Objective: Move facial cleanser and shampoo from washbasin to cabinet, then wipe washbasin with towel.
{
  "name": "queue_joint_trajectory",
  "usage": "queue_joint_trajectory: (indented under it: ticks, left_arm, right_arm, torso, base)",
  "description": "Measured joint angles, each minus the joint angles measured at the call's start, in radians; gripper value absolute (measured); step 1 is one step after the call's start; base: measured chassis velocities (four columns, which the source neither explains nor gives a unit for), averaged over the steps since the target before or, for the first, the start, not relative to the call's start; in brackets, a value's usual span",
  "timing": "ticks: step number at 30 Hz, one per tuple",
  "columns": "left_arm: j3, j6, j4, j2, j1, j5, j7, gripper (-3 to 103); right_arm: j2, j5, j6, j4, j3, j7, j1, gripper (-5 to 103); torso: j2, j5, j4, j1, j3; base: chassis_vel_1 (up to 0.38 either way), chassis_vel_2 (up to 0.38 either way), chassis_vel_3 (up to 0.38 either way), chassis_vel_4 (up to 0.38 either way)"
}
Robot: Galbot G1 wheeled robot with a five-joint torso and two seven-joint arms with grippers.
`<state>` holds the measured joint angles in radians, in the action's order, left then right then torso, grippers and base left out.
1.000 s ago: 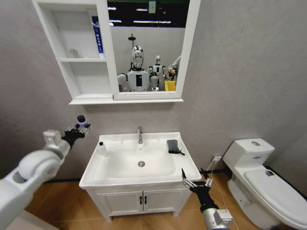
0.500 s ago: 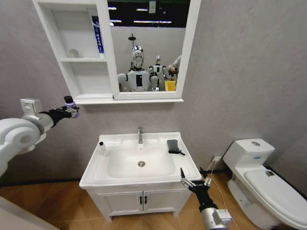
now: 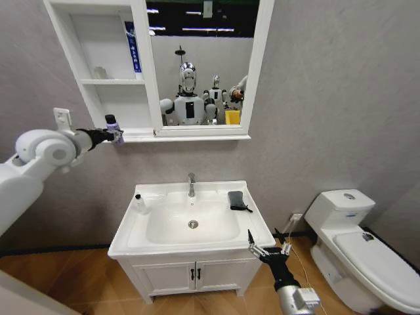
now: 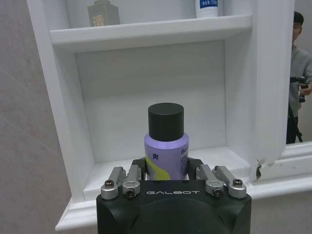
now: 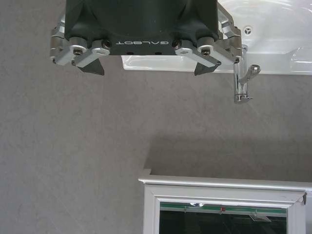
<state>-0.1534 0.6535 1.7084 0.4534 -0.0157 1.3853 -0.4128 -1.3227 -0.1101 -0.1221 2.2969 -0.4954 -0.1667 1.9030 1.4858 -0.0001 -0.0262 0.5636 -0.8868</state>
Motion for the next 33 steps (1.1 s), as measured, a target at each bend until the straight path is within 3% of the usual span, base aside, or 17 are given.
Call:
queue_joint_trajectory:
  ticks: [4, 13, 21, 33]
  left_arm:
    - [-0.113, 0.007, -0.1, 0.069, -0.137, -0.008, -0.002, 43]
    - [-0.238, 0.022, -0.292, 0.185, -0.284, -0.079, 0.012, 43]
    - [-0.272, 0.037, -0.403, 0.221, -0.324, -0.146, 0.035, 43]
    - [-0.272, 0.046, -0.466, 0.255, -0.316, -0.103, 0.003, 43]
  right_arm:
    - [-0.001, 0.0, -0.001, -0.002, 0.001, 0.0, -0.004, 100]
    - [-0.003, -0.002, -0.008, -0.012, 0.001, 0.0, -0.007, 100]
    - [-0.003, -0.007, -0.014, -0.022, -0.001, 0.0, -0.011, 100]
    - [0.006, -0.02, -0.015, -0.035, -0.002, -0.001, -0.022, 100]
  torso:
    - [0.0, 0.0004, -0.0001, 0.0, 0.0]
    - [0.0, 0.0002, -0.0003, 0.0, 0.0]
    - [0.0, 0.0, 0.0, 0.0, 0.0]
    - [0.0, 0.0, 0.0, 0.0, 0.0]
  base:
    - [0.0, 0.0, 0.0, 0.0]
    - [0.0, 0.0, 0.0, 0.0]
    - [0.0, 0.0, 0.0, 0.0]
    - [0.0, 0.0, 0.0, 0.0]
